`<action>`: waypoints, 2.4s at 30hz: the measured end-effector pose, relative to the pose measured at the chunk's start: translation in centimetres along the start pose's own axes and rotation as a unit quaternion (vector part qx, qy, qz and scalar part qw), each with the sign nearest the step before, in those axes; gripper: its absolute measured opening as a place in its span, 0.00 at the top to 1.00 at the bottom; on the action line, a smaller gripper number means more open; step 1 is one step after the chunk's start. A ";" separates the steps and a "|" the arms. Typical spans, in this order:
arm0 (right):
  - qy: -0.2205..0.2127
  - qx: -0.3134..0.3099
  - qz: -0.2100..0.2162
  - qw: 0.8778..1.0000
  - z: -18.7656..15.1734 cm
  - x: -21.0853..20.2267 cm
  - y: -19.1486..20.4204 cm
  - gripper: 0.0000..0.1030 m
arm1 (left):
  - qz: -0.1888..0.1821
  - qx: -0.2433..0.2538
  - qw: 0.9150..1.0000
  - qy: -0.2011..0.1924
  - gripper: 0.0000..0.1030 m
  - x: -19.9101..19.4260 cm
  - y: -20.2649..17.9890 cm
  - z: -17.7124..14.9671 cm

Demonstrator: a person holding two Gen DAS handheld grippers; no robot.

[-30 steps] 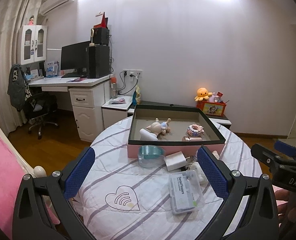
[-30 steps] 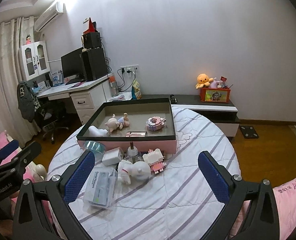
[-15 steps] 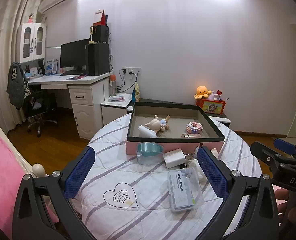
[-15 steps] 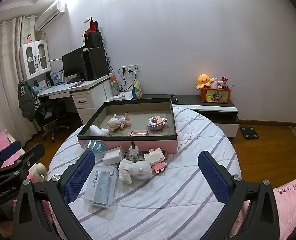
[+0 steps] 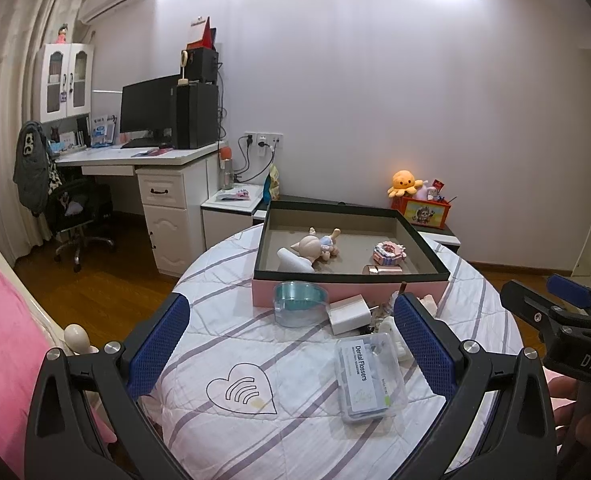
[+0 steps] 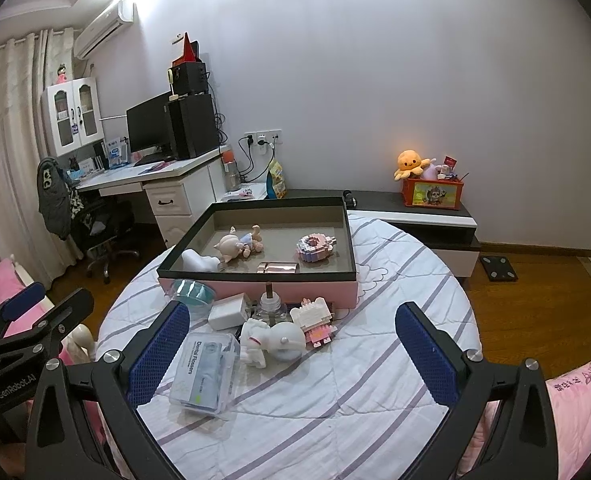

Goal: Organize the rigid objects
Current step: 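Withdraw both tools from the box tray, then grasp the white astronaut figure with the right tool while the left tool grasps the clear cup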

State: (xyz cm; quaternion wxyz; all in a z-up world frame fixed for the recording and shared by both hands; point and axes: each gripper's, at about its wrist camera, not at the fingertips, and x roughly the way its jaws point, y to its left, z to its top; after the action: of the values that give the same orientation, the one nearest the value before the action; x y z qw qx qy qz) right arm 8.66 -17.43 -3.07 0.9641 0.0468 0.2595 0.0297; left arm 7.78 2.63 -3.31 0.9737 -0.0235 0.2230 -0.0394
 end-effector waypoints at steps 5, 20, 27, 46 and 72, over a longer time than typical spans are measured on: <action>0.001 0.000 0.000 1.000 0.0 0.1 0.0 0.00 | -0.001 -0.002 1.000 0.005 0.00 0.4 0.0 -0.2; 0.041 -0.006 -0.017 0.999 -1.3 3.3 -2.1 0.00 | 0.001 -0.012 0.999 0.042 0.00 3.5 1.4 -1.9; 0.078 -0.009 -0.017 0.997 -2.7 5.8 -2.7 0.00 | 0.006 -0.008 0.998 0.070 0.00 5.7 1.5 -3.3; 0.147 -0.022 0.042 0.988 -4.1 12.1 -0.9 0.00 | 0.007 0.005 0.995 0.095 0.00 9.2 1.6 -3.8; 0.152 -0.015 0.063 0.986 -4.5 13.7 -1.7 0.31 | -0.013 0.037 0.985 0.168 0.00 18.6 -0.8 -2.1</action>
State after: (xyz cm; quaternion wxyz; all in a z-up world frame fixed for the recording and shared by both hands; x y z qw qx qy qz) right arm 18.30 -17.66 -13.91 0.9104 0.0435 0.3987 0.1010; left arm 23.54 0.18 -13.22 0.9222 0.0167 0.3810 -0.0639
